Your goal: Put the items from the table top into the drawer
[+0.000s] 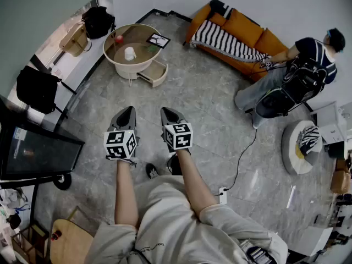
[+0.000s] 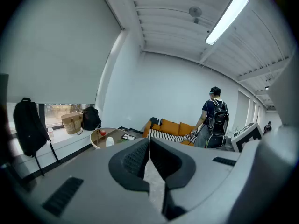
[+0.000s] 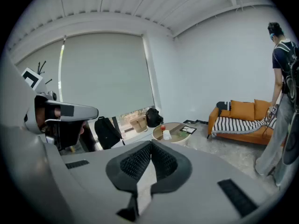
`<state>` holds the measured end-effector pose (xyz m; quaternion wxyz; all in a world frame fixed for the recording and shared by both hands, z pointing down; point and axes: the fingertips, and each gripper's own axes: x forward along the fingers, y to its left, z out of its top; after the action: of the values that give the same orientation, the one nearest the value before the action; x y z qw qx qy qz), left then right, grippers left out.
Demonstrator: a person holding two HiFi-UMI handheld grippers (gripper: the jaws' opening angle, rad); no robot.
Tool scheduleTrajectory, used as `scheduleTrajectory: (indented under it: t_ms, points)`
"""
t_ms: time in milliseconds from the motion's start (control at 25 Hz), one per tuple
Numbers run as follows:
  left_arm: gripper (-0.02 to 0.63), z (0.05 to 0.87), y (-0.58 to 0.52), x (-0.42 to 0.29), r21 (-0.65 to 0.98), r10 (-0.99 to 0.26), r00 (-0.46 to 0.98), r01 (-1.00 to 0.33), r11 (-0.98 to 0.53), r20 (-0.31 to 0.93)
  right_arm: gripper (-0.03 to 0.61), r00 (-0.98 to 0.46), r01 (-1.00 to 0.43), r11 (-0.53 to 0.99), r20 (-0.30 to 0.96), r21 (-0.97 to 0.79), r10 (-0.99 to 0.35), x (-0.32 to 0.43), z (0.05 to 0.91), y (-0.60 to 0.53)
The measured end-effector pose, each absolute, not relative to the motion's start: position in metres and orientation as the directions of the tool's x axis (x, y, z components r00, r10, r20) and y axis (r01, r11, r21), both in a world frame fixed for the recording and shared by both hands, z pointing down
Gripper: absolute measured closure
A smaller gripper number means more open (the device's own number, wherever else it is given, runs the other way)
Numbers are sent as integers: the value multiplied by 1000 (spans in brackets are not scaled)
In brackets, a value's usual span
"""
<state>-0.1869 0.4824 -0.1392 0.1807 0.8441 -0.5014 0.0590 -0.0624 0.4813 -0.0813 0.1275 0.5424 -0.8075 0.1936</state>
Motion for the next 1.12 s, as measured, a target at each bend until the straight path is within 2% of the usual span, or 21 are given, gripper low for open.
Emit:
scheduleTrajectory:
  t_ms: [320, 520, 760, 920, 1120]
  points:
    - [592, -132, 467, -172, 164, -827, 466, -885, -436, 316, 545, -369, -929, 331, 408, -163, -835, -37, -75, 475]
    - [592, -114, 451, -158, 188, -812, 472, -881, -433, 344, 545, -371, -929, 327, 410, -176, -833, -22, -65, 458]
    - [592, -118, 405, -142, 175, -813, 463, -886, -429, 353, 543, -380, -917, 292, 367, -273, -849, 1, -73, 404]
    - [592, -128, 361, -130, 200, -828, 456, -889, -412, 326, 543, -394, -913, 315, 360, -259, -846, 11, -75, 363]
    - [592, -139, 306, -105, 146, -818, 466, -884, -444, 338, 543, -417, -902, 332, 356, -277, -836, 25, -77, 301]
